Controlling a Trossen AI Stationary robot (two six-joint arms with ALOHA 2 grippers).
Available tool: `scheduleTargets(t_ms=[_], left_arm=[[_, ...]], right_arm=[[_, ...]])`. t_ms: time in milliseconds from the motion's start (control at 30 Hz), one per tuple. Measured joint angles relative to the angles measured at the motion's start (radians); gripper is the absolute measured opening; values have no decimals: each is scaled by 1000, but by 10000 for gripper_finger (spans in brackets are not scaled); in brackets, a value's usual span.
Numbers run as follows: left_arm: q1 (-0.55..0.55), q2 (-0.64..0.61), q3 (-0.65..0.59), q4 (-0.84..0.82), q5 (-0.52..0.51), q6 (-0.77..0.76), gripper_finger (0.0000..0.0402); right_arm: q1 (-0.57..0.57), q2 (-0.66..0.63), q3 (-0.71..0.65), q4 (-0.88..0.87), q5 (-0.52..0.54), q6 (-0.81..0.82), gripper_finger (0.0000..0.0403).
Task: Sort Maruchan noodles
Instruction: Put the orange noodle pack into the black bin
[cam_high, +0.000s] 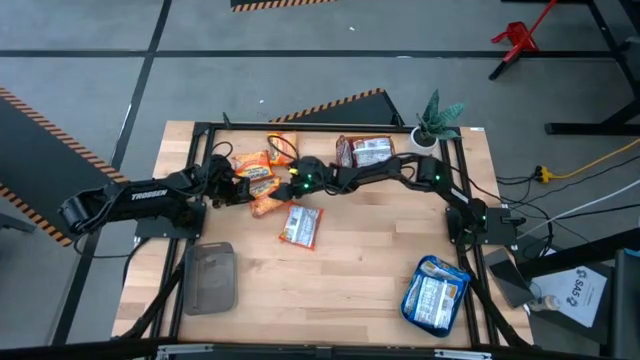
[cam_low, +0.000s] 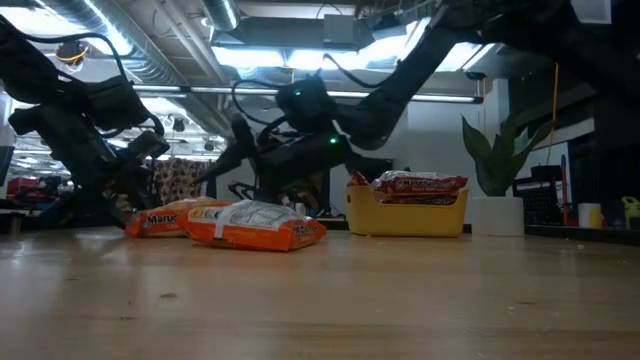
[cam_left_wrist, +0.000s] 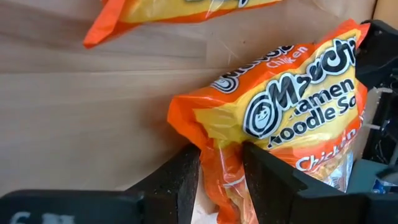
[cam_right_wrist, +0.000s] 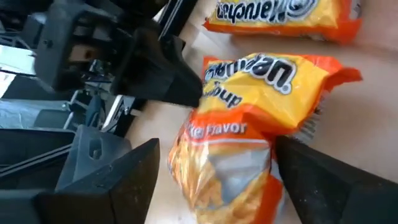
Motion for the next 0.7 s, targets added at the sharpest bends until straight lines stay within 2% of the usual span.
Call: scheduleTargets(t_ms=[133,233,700], left_arm=[[0,0,0,3,-2,0,125],[0,0,-2,29,7,-16,125],[0,-4,137,-1,-7,12,125]], right_arm=[[0,12,88,-158,-6,-7,293],[2,12,124,-261,-20,-60,259],[4,12,133,-312,-109,-80,17]])
